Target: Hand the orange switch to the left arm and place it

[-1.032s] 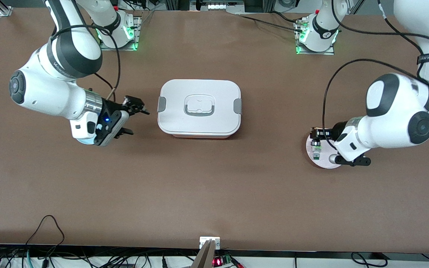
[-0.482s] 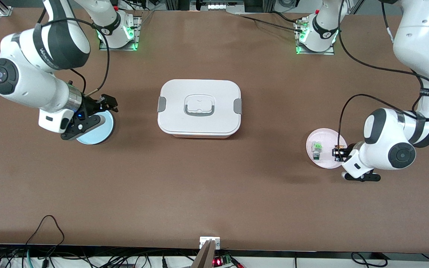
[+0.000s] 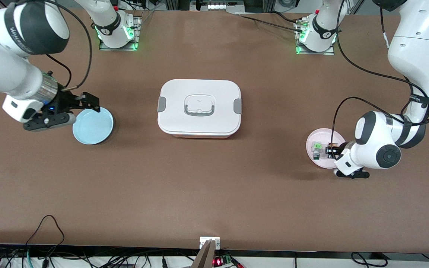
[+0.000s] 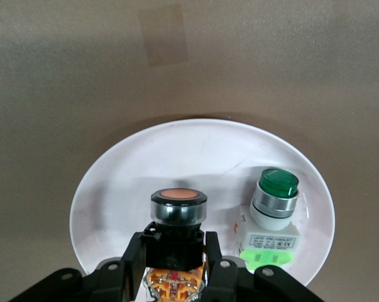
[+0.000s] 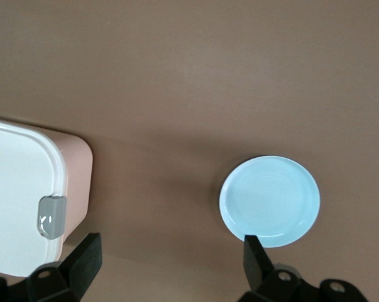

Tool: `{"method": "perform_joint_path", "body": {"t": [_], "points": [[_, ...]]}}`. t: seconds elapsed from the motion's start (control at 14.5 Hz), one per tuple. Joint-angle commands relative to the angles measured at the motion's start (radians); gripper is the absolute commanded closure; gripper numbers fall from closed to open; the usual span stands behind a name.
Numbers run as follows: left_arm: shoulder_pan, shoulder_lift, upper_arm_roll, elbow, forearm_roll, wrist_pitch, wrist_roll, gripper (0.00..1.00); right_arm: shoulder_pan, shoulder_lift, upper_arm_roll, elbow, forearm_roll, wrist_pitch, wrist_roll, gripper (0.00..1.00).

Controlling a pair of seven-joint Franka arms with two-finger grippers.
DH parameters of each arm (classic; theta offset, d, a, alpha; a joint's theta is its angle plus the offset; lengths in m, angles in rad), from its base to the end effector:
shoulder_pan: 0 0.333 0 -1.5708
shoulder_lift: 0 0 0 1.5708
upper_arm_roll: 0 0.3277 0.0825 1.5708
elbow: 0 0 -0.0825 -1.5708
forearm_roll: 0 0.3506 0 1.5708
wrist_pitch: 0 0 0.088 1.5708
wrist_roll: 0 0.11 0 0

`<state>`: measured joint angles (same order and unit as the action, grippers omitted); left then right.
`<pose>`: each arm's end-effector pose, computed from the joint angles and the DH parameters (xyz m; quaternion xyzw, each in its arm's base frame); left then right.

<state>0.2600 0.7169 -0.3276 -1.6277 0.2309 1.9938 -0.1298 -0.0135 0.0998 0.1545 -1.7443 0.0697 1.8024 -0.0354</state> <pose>0.6352 -0.0027 0.2239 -0.9882 0.0117 0.1527 0.0005 0.5519 0.0811 0.5230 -0.9958 -0.0791 0.0225 0.0403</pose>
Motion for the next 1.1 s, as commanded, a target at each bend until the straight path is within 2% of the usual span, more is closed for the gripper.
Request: {"method": "perform_joint_path", "body": {"t": [0.0, 0.07, 0.14, 0.41, 0.55, 0.62, 0.83, 1.03], "points": [[0.01, -0.024, -0.002, -0.027, 0.022, 0.008, 0.003, 0.46, -0.026, -0.055, 0.01, -0.001, -0.05, -0.017, 0.032, 0.0], [0.012, -0.024, -0.002, -0.026, 0.022, 0.008, 0.003, 0.12, -0.029, -0.069, 0.008, -0.003, -0.051, -0.017, 0.064, 0.0], [0.013, -0.024, -0.002, -0.027, 0.022, 0.008, 0.003, 0.0, -0.043, -0.081, 0.005, -0.001, -0.053, -0.017, 0.11, 0.0], [0.015, -0.045, -0.004, -0.015, 0.022, -0.006, 0.004, 0.0, -0.048, -0.121, -0.003, -0.001, -0.065, -0.017, 0.131, 0.0], [0.015, -0.108, -0.013, -0.009, 0.021, -0.021, 0.004, 0.0, -0.001, -0.123, -0.051, 0.0, -0.064, -0.017, 0.127, 0.0], [0.012, -0.146, -0.016, -0.006, 0.021, -0.047, 0.004, 0.0, 0.015, -0.123, -0.072, 0.006, -0.064, -0.018, 0.127, 0.0], [0.005, -0.287, -0.045, 0.023, 0.021, -0.151, 0.006, 0.0, 0.02, -0.12, -0.075, 0.028, -0.065, -0.024, 0.124, 0.0], [0.004, -0.327, -0.053, 0.126, 0.008, -0.318, 0.013, 0.0, 0.014, -0.118, -0.076, 0.063, -0.067, -0.078, 0.126, 0.0]]}}
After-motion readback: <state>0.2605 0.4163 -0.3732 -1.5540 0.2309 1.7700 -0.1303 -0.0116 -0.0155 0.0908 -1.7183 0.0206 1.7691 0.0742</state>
